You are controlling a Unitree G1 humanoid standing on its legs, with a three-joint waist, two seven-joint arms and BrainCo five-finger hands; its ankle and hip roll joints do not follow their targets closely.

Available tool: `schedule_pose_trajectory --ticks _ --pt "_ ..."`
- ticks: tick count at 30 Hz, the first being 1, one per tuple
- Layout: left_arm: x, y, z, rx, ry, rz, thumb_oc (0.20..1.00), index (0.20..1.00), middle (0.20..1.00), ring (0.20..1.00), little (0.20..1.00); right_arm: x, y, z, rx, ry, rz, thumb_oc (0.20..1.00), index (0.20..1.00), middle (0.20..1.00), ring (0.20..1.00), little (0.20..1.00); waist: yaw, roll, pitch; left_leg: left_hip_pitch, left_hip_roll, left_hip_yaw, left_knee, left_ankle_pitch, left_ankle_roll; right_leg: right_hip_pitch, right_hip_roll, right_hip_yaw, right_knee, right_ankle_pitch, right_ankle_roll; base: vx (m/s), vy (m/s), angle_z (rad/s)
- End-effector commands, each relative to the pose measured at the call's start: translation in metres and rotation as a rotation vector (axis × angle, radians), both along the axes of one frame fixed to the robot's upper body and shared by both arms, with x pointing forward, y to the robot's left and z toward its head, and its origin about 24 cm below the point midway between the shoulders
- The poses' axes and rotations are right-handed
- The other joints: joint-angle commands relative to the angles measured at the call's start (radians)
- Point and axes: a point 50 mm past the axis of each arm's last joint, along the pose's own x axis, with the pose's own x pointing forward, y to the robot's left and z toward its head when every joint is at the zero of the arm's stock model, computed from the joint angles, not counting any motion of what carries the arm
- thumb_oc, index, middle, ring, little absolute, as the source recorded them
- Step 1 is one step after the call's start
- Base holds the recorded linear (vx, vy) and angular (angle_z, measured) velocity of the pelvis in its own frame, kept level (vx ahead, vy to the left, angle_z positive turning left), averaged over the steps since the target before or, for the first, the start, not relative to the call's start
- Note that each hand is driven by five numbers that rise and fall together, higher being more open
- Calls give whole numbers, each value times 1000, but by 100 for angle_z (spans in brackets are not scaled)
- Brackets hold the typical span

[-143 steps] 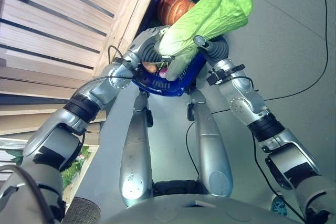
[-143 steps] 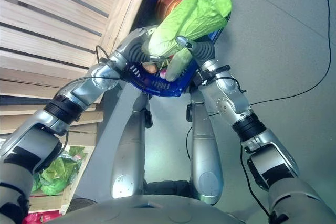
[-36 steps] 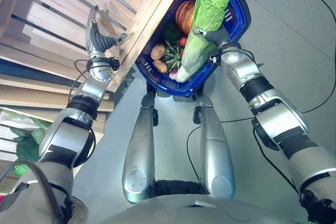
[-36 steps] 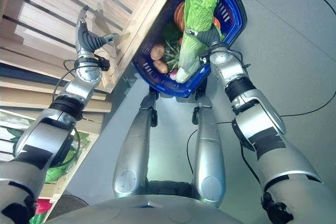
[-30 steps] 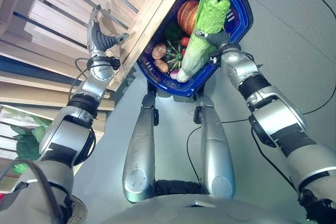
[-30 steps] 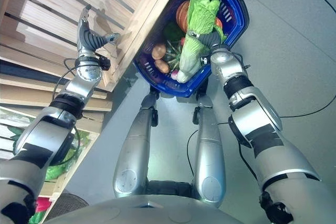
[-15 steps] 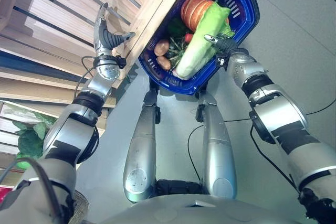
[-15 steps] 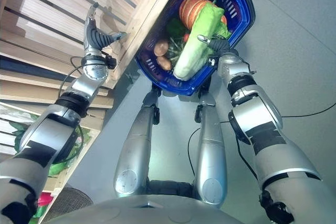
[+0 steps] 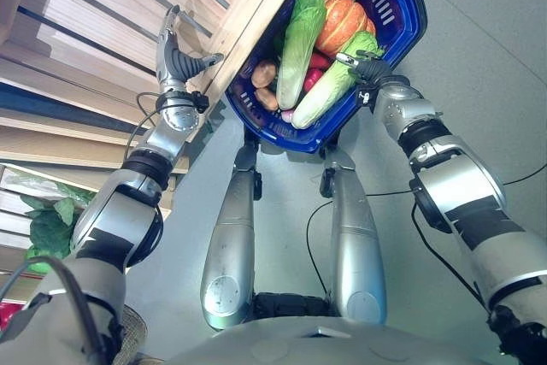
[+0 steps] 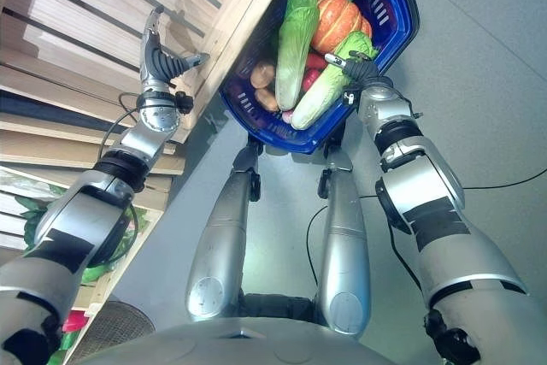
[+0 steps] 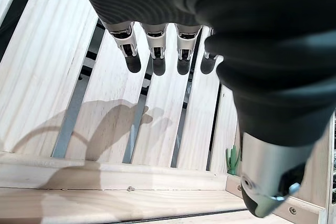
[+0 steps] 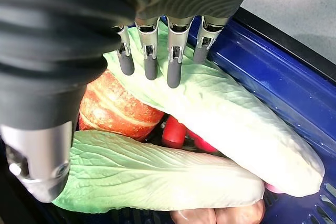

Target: Pick up fruits and vegetables into the basket

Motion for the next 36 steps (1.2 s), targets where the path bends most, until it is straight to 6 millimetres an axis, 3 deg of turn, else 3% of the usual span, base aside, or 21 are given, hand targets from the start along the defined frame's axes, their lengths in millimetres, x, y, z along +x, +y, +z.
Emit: schedule_pose_trajectory --ticks 1,8,12,18,21,23,24,25,29,32,36 --pt "-2 -2 -4 -94 -31 12 1000 1000 1000 1000 1000 -1 -15 3 6 -37 -47 1000 1000 1000 1000 1000 -8 66 -41 -10 -81 -6 48 -65 43 62 55 -65 1 -69 24 0 0 0" --pt "-8 10 -20 -100 16 30 1000 1000 1000 1000 1000 -3 -11 6 -45 -191 8 1000 1000 1000 1000 1000 -14 56 -41 89 -81 -4 0 -65 44 156 50 -63 -49 -60 33 -5 4 0" --pt "-15 23 -33 -81 56 49 1000 1000 1000 1000 1000 -9 -16 -3 -87 -227 11 1000 1000 1000 1000 1000 -21 44 -41 182 -74 -5 -51 -59 41 242 41 -62 -99 -47 43 0 0 0" --pt "-40 45 -80 -71 205 80 1000 1000 1000 1000 1000 -33 -33 -44 -103 -218 -40 1000 1000 1000 1000 1000 -34 18 -73 375 -59 -5 -172 -50 36 443 13 -57 -225 -18 68 5 30 -4" --pt "-62 57 -120 -52 372 101 1000 1000 1000 1000 1000 -57 -45 -84 -81 -131 -81 1000 1000 1000 1000 1000 -43 5 -141 451 -52 1 -232 -52 36 531 3 -54 -293 -6 79 88 35 -3" --pt "-87 63 -156 -67 526 99 1000 1000 1000 1000 1000 -85 -56 -123 -75 -23 -117 1000 1000 1000 1000 1000 -51 -1 -202 521 -47 6 -277 -52 36 614 -2 -56 -350 3 86 126 43 -6" --pt "-87 63 -156 -67 527 99 1000 1000 1000 1000 1000 -85 -56 -124 -75 -22 -117 1000 1000 1000 1000 1000 -51 0 -201 524 -47 5 -278 -52 36 617 -2 -56 -351 4 86 158 37 -4" --pt "-105 67 -177 -74 619 85 1000 1000 1000 1000 1000 -106 -67 -147 -80 57 -139 1000 1000 1000 1000 1000 -56 -1 -237 567 -44 11 -297 -56 37 665 -4 -55 -377 5 90 145 44 1" --pt "-155 67 -225 -104 838 31 1000 1000 1000 1000 1000 -168 -90 -203 -113 279 -185 1000 1000 1000 1000 1000 -62 2 -339 648 -33 28 -326 -65 42 749 -7 -58 -424 15 99 197 52 0" --pt "-189 64 -252 -145 1000 1 1000 1000 1000 1000 1000 -208 -93 -233 -127 438 -206 1000 1000 1000 1000 1000 -63 0 -404 698 -26 35 -340 -77 44 799 -9 -60 -449 17 106 189 23 -6" --pt "-228 67 -277 -197 1186 -6 1000 1000 1000 1000 1000 -244 -94 -257 -132 596 -217 1000 1000 1000 1000 1000 -66 -8 -455 748 -18 50 -346 -97 46 846 -11 -60 -472 17 112 120 3 -4"
